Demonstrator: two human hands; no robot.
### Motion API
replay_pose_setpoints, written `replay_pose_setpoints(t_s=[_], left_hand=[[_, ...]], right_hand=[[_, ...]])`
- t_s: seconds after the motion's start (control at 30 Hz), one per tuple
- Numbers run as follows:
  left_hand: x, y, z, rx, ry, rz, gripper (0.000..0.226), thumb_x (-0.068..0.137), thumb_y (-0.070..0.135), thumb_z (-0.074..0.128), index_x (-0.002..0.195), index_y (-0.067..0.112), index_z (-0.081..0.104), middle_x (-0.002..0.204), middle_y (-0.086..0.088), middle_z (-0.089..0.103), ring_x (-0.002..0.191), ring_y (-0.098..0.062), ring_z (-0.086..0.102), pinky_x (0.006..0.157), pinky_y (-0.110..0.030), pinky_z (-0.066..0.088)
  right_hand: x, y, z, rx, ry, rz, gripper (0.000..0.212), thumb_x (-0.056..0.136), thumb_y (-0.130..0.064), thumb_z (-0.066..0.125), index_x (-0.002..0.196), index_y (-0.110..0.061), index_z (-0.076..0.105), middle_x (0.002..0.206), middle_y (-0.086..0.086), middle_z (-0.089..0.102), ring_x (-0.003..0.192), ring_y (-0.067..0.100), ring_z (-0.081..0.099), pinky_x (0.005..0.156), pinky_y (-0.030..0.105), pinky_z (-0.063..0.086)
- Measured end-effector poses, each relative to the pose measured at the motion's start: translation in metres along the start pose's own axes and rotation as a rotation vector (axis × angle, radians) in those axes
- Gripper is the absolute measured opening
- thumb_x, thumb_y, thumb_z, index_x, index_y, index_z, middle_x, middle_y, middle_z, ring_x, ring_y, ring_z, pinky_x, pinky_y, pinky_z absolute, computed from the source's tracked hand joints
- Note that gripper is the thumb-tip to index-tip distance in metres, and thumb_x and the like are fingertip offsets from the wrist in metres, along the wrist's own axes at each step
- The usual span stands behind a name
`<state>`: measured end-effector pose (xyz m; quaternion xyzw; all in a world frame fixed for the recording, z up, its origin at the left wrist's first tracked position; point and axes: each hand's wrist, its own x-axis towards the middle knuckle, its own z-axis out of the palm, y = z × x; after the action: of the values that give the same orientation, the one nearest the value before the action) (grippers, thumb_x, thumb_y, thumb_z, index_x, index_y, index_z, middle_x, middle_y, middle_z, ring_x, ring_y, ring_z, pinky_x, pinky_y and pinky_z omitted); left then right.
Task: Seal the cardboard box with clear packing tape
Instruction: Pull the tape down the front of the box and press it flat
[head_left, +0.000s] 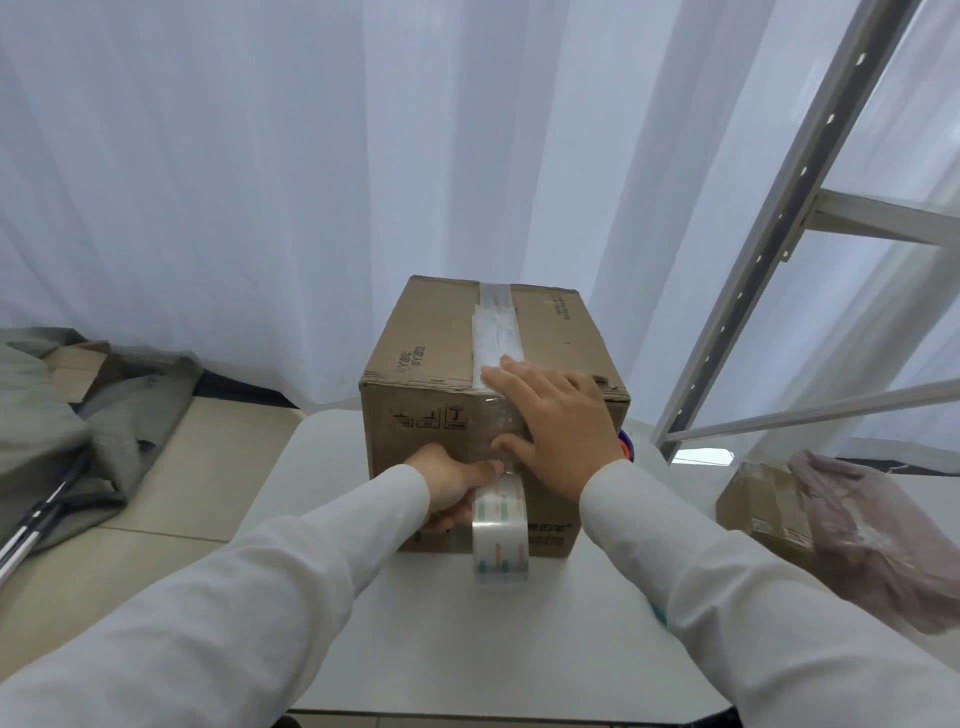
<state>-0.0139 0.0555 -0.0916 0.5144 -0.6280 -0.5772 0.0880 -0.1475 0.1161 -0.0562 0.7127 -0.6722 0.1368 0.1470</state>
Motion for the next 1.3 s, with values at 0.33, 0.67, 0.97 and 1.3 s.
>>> replay_pose_setpoints(t_s=[0.33, 0.67, 0.97, 1.3], left_hand=[[-0.003, 0.003, 0.000, 0.029, 0.056, 0.005, 0.042, 0.086, 0.035, 0.061, 0.101, -0.004, 0.062, 0.060, -0.008, 0.058, 0.046, -0.015, 0.052, 0.040, -0.021, 0.047], [-0.007, 0.004, 0.000, 0.176, 0.131, 0.098, 0.035, 0.082, 0.039, 0.059, 0.076, 0.005, 0.062, 0.056, -0.007, 0.061, 0.050, -0.023, 0.057, 0.060, -0.031, 0.054], [-0.024, 0.015, -0.009, 0.844, 0.491, 0.311, 0.052, 0.075, 0.068, 0.046, 0.064, 0.018, 0.058, 0.071, 0.000, 0.062, 0.073, -0.022, 0.062, 0.067, -0.028, 0.049], [-0.020, 0.031, -0.028, 0.880, 0.665, 1.002, 0.074, 0.071, 0.049, 0.070, 0.135, 0.022, 0.043, 0.123, -0.001, 0.056, 0.112, -0.023, 0.048, 0.092, -0.037, 0.037]], right_hand=[[0.003, -0.011, 0.004, -0.013, -0.006, 0.088, 0.065, 0.077, -0.050, 0.060, 0.133, -0.037, 0.029, 0.149, -0.006, 0.032, 0.136, 0.018, 0.030, 0.109, 0.044, 0.019], [0.007, -0.012, 0.003, 0.047, 0.009, 0.115, 0.059, 0.074, -0.062, 0.057, 0.123, -0.034, 0.039, 0.133, -0.008, 0.046, 0.124, 0.018, 0.041, 0.103, 0.040, 0.024], [0.016, -0.013, 0.002, 0.089, 0.051, 0.117, 0.048, 0.075, -0.055, 0.062, 0.113, -0.029, 0.049, 0.112, -0.007, 0.056, 0.106, 0.016, 0.048, 0.093, 0.033, 0.029], [-0.001, 0.016, -0.004, 0.083, -0.009, 0.036, 0.061, 0.077, -0.042, 0.067, 0.132, -0.027, 0.044, 0.135, -0.006, 0.051, 0.124, 0.018, 0.044, 0.104, 0.034, 0.027]])
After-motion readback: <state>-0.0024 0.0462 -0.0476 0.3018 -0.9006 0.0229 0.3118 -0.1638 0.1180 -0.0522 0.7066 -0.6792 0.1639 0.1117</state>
